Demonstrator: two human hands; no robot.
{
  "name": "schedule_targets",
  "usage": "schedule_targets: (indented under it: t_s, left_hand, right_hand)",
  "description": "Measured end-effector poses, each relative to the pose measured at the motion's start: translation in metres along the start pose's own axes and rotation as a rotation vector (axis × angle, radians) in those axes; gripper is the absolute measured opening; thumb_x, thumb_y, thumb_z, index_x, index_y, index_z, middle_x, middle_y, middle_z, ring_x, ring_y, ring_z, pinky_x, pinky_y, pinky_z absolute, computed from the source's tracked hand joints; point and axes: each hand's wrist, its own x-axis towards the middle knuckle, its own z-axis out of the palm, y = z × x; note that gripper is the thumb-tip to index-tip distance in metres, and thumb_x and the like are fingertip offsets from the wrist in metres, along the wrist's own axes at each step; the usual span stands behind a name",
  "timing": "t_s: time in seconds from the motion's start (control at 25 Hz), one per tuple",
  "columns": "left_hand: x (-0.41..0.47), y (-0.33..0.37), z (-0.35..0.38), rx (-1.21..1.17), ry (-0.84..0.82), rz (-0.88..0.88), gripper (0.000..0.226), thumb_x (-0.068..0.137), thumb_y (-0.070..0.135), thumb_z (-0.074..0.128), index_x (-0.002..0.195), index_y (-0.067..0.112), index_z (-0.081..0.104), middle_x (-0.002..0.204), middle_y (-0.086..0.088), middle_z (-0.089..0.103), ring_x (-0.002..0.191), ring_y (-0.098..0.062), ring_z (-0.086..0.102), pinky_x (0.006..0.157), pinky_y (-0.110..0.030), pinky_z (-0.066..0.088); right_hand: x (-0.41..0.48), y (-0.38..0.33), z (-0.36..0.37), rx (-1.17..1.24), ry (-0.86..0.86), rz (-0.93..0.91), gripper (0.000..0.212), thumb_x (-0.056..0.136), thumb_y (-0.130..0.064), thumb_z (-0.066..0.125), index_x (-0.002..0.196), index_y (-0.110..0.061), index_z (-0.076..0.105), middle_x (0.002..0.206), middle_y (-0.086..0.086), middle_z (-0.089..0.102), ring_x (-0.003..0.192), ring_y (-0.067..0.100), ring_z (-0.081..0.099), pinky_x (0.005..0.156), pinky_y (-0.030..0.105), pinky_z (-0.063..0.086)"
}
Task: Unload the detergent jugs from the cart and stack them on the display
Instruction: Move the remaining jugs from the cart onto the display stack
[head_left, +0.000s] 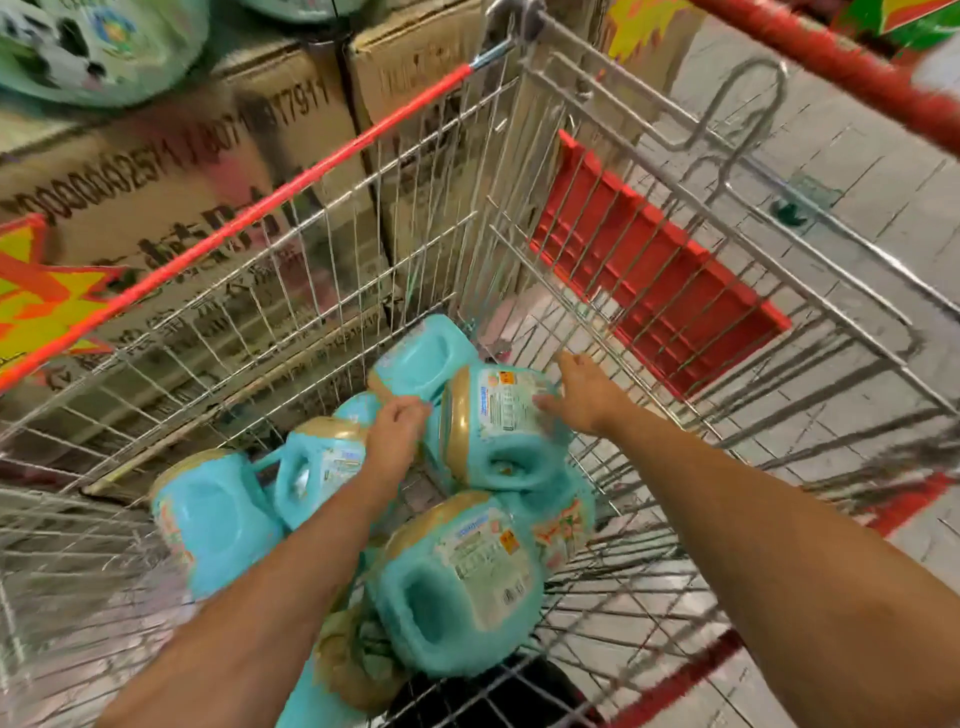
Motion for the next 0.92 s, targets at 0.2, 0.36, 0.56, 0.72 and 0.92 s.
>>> schedule_targets:
  t_s: [0.2, 0.36, 0.56, 0.72, 0.92]
  left_hand:
    - [0.023, -0.029, 0.037, -0.169, -0.13, -0.25, 0.056, 0.083, 0.018, 0.075, 0.128, 0.019, 0.041, 0.107, -0.004, 0.064, 0.074, -0.004, 0.065, 0.058, -0.017, 0.052]
    - [0.029, -0.048, 0.053, -0.193, -0.097, -0.237, 0.067, 0.056, 0.016, 0.092, 0.112, 0.017, 0.056, 0.12, -0.018, 0.065, 0.103, -0.031, 0.067, 0.085, -0.044, 0.057]
    - [0.026, -0.043, 0.055, -0.378, -0.051, -0.331, 0.064, 0.071, 0.034, 0.082, 0.125, 0.031, 0.047, 0.119, -0.01, 0.062, 0.088, -0.021, 0.069, 0.049, -0.024, 0.054]
    - [0.011, -0.023, 0.038, -0.324, -0.017, -0.294, 0.063, 0.062, 0.046, 0.086, 0.113, 0.035, 0.052, 0.109, -0.01, 0.068, 0.084, -0.021, 0.072, 0.065, -0.04, 0.061]
    - [-0.03, 0.03, -0.005, -0.377, 0.046, -0.106, 0.059, 0.045, 0.051, 0.089, 0.095, 0.047, 0.059, 0.097, 0.001, 0.073, 0.071, -0.012, 0.071, 0.056, -0.028, 0.055]
  right_hand:
    - [0.04, 0.026, 0.037, 0.062, -0.085, -0.101, 0.092, 0.078, -0.045, 0.075, 0.148, -0.007, 0.029, 0.144, 0.017, 0.036, 0.132, 0.034, 0.036, 0.112, 0.041, 0.03]
    - [0.047, 0.032, 0.047, 0.143, -0.044, -0.177, 0.082, 0.074, -0.04, 0.08, 0.138, -0.004, 0.043, 0.127, 0.017, 0.054, 0.117, 0.034, 0.052, 0.101, 0.048, 0.04]
    - [0.064, 0.018, 0.029, 0.015, -0.252, -0.085, 0.077, 0.076, -0.044, 0.077, 0.136, -0.01, 0.044, 0.13, 0.013, 0.056, 0.122, 0.031, 0.051, 0.105, 0.041, 0.035]
    - [0.051, 0.012, 0.013, 0.31, -0.312, -0.073, 0.07, 0.073, -0.025, 0.083, 0.131, -0.004, 0.051, 0.123, 0.016, 0.061, 0.115, 0.031, 0.057, 0.102, 0.044, 0.043]
    - [0.024, -0.017, -0.042, 0.614, -0.187, -0.178, 0.056, 0.07, -0.014, 0.085, 0.121, -0.014, 0.061, 0.11, 0.002, 0.061, 0.086, 0.005, 0.06, 0.072, 0.017, 0.051]
